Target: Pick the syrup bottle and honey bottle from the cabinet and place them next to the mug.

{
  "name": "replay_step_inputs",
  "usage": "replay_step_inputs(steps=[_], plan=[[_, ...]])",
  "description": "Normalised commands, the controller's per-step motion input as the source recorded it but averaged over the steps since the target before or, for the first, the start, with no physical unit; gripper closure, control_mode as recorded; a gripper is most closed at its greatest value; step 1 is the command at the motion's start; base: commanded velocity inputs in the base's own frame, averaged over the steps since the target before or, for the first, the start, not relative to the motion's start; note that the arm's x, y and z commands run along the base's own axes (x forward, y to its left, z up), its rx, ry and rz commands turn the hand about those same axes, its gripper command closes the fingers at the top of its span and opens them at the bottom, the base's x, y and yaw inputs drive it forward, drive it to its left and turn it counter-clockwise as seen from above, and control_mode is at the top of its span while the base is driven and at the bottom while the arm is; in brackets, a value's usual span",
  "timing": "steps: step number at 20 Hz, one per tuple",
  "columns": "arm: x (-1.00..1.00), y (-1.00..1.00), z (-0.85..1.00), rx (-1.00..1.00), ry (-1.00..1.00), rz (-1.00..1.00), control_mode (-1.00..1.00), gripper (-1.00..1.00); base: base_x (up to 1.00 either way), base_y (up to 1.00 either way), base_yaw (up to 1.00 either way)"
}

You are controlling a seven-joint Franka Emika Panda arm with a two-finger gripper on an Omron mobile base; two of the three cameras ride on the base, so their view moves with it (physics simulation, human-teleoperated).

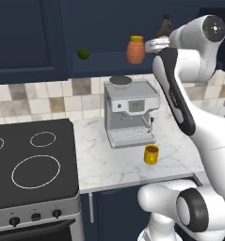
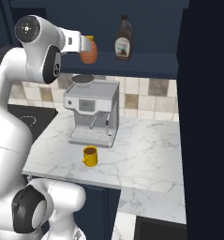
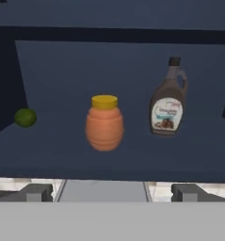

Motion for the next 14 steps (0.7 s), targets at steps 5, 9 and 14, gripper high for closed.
replay_step_inputs(steps=[5,9,14], plan=[[0.10,0.04,0.00,0.00,0.02,-0.04,-1.00,-1.00,0.00,0.00,0.00],[0.14,0.00,0.00,0.13,0.00,-0.07,-1.00,-1.00,0.00,0.00,0.00],[0.10,0.07,-0.08,0.06,0.07,-0.04,-1.00,-1.00,0.00,0.00,0.00]])
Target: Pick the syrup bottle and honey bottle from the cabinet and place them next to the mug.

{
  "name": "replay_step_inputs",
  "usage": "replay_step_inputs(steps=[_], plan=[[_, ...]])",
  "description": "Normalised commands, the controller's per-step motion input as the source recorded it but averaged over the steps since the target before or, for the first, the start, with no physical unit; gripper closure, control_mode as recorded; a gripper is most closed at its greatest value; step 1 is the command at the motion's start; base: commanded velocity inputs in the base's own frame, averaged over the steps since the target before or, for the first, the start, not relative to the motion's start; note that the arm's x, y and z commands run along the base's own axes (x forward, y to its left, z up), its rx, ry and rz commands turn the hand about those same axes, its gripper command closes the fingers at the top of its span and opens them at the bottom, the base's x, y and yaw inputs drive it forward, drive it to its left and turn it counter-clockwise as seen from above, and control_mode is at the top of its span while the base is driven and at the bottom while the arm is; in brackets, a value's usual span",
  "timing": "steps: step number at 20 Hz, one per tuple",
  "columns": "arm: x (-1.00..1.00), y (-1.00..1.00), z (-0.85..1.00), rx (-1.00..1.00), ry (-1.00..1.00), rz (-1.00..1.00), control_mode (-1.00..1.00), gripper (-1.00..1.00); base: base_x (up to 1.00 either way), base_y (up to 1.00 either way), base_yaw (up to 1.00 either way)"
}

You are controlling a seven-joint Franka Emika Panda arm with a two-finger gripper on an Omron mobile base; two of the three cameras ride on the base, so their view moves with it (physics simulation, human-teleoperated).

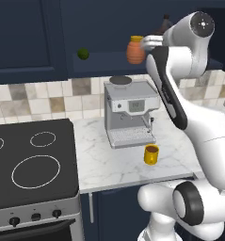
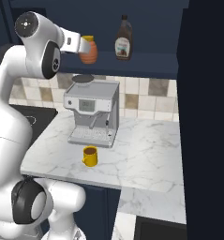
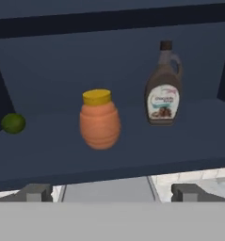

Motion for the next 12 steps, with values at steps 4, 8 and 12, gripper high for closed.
replay_step_inputs(steps=[4,8,12], plan=[[0.21,0.12,-0.01,0.00,0.05,0.00,-1.00,-1.00,0.00,0.00,0.00],[0.35,0.12,0.00,0.00,0.04,0.00,-1.00,-1.00,0.00,0.00,0.00],[0.35,0.09,-0.04,0.00,0.00,0.00,-1.00,-1.00,0.00,0.00,0.00]])
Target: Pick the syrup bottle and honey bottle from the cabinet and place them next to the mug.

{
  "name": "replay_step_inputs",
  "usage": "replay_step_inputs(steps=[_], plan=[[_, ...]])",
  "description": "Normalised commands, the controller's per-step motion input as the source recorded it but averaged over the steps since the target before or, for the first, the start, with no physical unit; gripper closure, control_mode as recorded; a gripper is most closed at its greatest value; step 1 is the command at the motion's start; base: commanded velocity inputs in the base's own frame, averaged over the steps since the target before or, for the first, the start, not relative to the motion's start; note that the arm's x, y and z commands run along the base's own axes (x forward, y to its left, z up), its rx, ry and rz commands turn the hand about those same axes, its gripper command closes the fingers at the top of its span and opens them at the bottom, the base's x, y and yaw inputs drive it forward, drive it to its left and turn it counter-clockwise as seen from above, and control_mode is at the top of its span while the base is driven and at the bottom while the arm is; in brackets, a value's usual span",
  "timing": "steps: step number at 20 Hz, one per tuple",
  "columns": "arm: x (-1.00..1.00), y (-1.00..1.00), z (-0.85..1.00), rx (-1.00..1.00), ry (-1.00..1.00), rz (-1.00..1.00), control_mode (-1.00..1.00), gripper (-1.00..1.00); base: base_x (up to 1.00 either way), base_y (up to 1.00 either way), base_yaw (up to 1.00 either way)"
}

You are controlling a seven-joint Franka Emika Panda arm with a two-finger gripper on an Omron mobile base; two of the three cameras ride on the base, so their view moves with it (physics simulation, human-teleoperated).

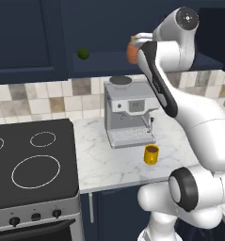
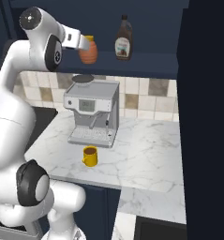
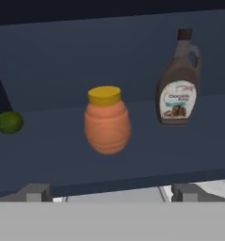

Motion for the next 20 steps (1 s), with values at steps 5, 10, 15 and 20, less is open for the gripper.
replay_step_inputs(steps=[5,10,15,20], plan=[[0.44,0.01,-0.05,0.00,0.00,0.02,-1.00,-1.00,0.00,0.00,0.00],[0.41,0.00,0.01,0.00,0.08,0.09,-1.00,-1.00,0.00,0.00,0.00],[0.20,0.00,0.02,0.00,0.06,0.08,-1.00,-1.00,0.00,0.00,0.00],[0.19,0.00,0.00,0.00,0.00,0.00,-1.00,-1.00,0.00,0.00,0.00]])
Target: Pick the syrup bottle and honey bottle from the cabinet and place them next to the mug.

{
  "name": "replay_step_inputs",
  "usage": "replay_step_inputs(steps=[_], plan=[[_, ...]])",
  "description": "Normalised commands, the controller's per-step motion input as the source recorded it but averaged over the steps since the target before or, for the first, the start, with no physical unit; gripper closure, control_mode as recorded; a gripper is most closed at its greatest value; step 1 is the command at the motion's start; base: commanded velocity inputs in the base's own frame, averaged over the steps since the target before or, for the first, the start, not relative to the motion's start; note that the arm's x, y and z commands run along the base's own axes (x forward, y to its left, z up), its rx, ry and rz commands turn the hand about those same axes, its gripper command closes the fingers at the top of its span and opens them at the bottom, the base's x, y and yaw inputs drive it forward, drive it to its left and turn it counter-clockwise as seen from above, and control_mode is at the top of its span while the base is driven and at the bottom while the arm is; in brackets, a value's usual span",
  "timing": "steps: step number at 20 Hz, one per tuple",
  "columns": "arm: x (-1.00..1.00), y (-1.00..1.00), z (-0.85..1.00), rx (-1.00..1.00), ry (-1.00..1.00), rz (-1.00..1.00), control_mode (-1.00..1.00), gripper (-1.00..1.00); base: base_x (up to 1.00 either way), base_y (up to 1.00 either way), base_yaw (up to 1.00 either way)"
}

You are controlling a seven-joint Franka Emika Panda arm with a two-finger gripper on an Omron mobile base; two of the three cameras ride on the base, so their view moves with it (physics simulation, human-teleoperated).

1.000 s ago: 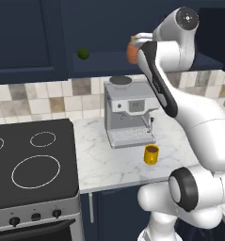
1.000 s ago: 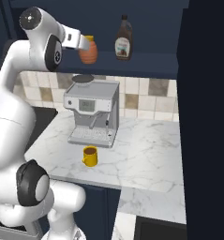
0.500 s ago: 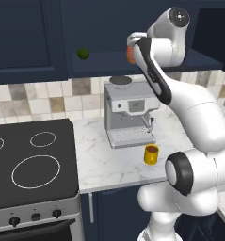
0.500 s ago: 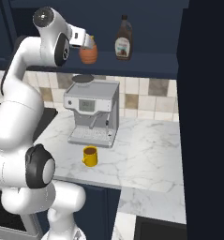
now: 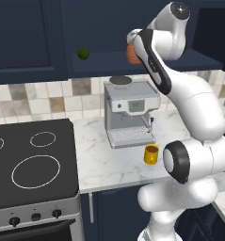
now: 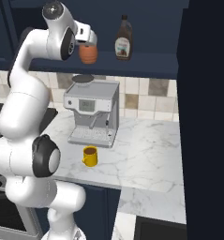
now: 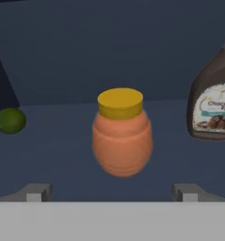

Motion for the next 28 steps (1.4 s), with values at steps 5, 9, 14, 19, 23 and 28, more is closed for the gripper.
replay_step_inputs(steps=[5,9,14,19,23,28], plan=[[0.26,-0.02,0.00,-0.02,0.00,0.00,-1.00,-1.00,0.00,0.00,0.00],[0.28,-0.05,-0.01,-0.02,0.00,0.00,-1.00,-1.00,0.00,0.00,0.00],[0.26,0.00,-0.05,-0.03,0.00,-0.01,-1.00,-1.00,0.00,0.00,0.00],[0.34,0.00,0.00,-0.02,0.00,0.00,-1.00,-1.00,0.00,0.00,0.00],[0.37,0.00,0.00,-0.01,0.00,0.00,-1.00,-1.00,0.00,0.00,0.00],[0.33,0.00,0.00,0.00,0.00,0.00,-1.00,-1.00,0.00,0.00,0.00]])
